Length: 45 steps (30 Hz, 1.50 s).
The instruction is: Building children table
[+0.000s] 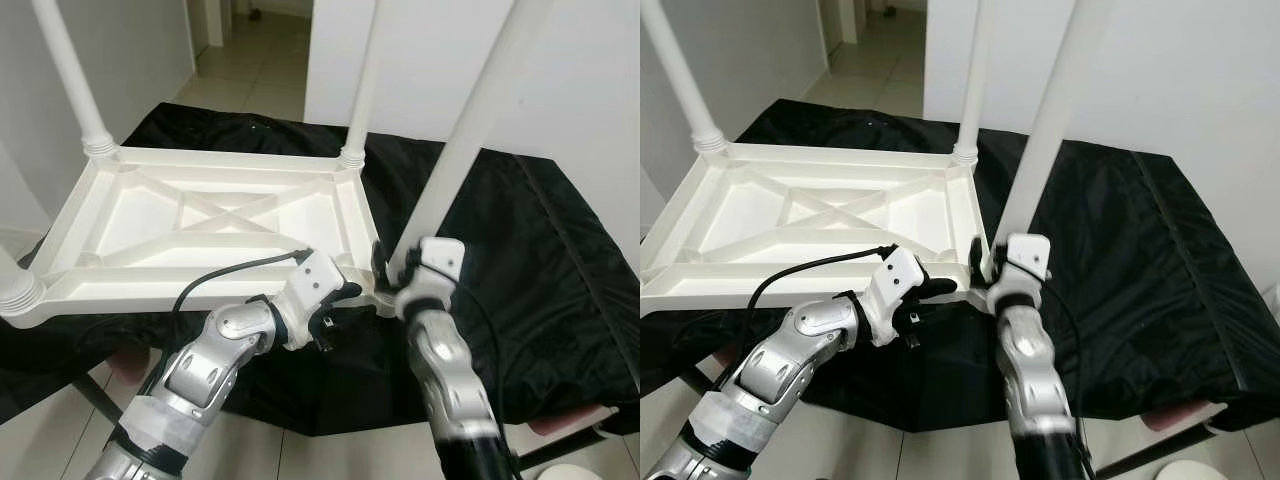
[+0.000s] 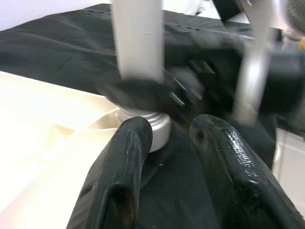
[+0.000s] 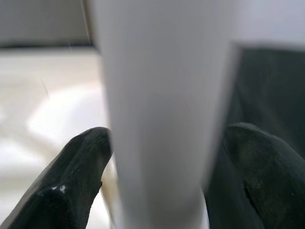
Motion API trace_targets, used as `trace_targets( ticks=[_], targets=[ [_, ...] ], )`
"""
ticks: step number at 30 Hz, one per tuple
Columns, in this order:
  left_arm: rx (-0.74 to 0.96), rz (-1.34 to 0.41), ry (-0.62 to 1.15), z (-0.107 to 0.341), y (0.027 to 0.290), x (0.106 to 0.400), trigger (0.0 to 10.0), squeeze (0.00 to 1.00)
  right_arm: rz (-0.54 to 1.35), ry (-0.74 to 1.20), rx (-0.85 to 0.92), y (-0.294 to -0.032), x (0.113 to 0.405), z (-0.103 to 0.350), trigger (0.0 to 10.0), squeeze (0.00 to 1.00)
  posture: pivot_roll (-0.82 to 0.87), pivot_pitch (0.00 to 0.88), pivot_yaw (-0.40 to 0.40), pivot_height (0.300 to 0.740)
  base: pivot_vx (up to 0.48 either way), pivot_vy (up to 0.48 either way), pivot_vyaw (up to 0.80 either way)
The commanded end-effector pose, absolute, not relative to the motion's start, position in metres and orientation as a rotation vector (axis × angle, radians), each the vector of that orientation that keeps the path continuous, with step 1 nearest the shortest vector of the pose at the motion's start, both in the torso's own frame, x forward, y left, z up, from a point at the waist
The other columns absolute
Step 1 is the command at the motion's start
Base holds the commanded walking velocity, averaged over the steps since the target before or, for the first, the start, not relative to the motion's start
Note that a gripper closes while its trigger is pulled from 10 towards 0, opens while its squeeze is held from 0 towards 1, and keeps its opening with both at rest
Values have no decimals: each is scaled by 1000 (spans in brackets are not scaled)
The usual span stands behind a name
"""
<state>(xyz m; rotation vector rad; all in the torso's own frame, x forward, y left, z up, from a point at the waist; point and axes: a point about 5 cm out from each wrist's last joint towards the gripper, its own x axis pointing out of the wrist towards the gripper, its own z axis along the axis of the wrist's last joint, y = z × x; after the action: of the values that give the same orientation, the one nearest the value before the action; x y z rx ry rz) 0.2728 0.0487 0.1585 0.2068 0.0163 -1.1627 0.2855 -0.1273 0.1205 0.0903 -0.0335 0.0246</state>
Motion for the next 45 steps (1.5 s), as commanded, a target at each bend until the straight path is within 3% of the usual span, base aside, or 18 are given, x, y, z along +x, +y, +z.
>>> trace_targets(
  ticks=[1, 9, 11, 14, 31, 32, 34, 35, 36, 37, 45],
  targets=[
    [200, -1182, 7, 161, 45, 271, 10000, 0, 75, -41, 107, -133, 286, 121, 10000, 0, 24, 0, -76, 740, 0, 0, 0],
    [200, -1184, 5, 163, 45, 273, 10000, 0, 220, -46, 69, -150, 287, 116, 10000, 0, 23, 0, -71, 740, 0, 0, 0],
    [203, -1187, 5, 163, 45, 273, 10000, 0, 369, -46, 17, -163, 293, 114, 10000, 0, 27, 0, -65, 740, 0, 0, 0],
    [204, -1189, 5, 163, 44, 273, 10000, 0, 432, -51, -8, -167, 296, 115, 10000, 0, 27, 0, -63, 740, 0, 0, 0],
    [213, -1209, 12, 163, 43, 271, 10000, 0, 701, -4, -152, -168, 332, 127, 10000, 0, 52, 0, -68, 740, 0, 0, 0],
    [214, -1211, 13, 163, 43, 270, 10000, 0, 725, 5, -161, -166, 335, 126, 4902, 0, 55, 0, -69, 740, 0, 0, 0],
    [214, -1211, 13, 163, 43, 270, 10000, 0, 725, 5, -161, -166, 335, 126, 4902, 0, 55, 0, -69, 740, 0, 0, 0],
    [214, -1211, 11, 163, 42, 270, 10000, 0, 745, 13, -164, -164, 337, 125, 941, 0, 58, 0, -72, 740, 0, 0, 0],
    [214, -1211, 11, 163, 42, 270, 10000, 0, 745, 13, -164, -164, 337, 125, 941, 0, 58, 0, -72, 740, 0, 0, 0],
    [213, -1210, 11, 163, 42, 270, 10000, 0, 764, 17, -168, -163, 338, 124, 0, 0, 63, 0, -76, 740, 0, 0, 0],
    [212, -1195, 10, 163, 44, 271, 10000, 0, 792, 49, -157, -168, 337, 116, 0, 0, 68, 0, -79, 740, 0, 0, 0]
  ],
)
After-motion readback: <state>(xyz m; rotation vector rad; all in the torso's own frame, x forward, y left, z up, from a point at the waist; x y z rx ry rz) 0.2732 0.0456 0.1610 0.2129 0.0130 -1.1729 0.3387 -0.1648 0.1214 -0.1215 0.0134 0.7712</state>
